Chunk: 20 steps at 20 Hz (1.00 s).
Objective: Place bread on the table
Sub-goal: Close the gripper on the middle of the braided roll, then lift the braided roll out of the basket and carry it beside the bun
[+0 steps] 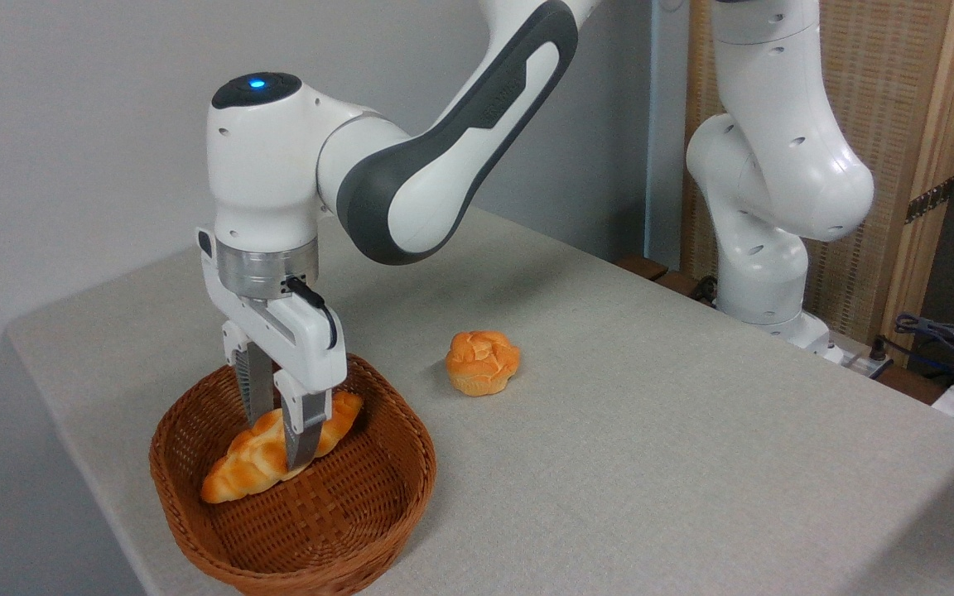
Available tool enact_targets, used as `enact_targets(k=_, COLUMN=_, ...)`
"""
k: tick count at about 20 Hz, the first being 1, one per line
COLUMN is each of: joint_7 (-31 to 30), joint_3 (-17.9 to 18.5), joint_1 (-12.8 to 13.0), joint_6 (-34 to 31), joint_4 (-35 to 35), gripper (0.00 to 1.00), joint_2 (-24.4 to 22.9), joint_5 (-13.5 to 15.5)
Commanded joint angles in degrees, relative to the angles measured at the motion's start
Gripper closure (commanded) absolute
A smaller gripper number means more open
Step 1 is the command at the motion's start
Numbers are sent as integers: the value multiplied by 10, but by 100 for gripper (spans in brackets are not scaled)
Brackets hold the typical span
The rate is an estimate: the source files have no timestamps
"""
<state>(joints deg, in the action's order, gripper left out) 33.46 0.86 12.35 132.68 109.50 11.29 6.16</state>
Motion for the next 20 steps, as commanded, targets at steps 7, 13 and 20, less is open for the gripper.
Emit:
enact_targets(k=7, joint_7=-3, joint_3=8, joint_1=1, joint_6=-18, joint_4=-3, gripper=77, joint_2=-34, joint_5=-5)
enact_targets(k=13, joint_7=1, joint_3=30, joint_1=-3, joint_6=-174, joint_4=-37, gripper=75, joint_2=-103, joint_5=-10)
enact_targets(k=20, joint_7=160, joint_3=76, joint_1=-24, joint_6=-280, joint_4=44, gripper=71, joint_2=-249, joint_5=-49)
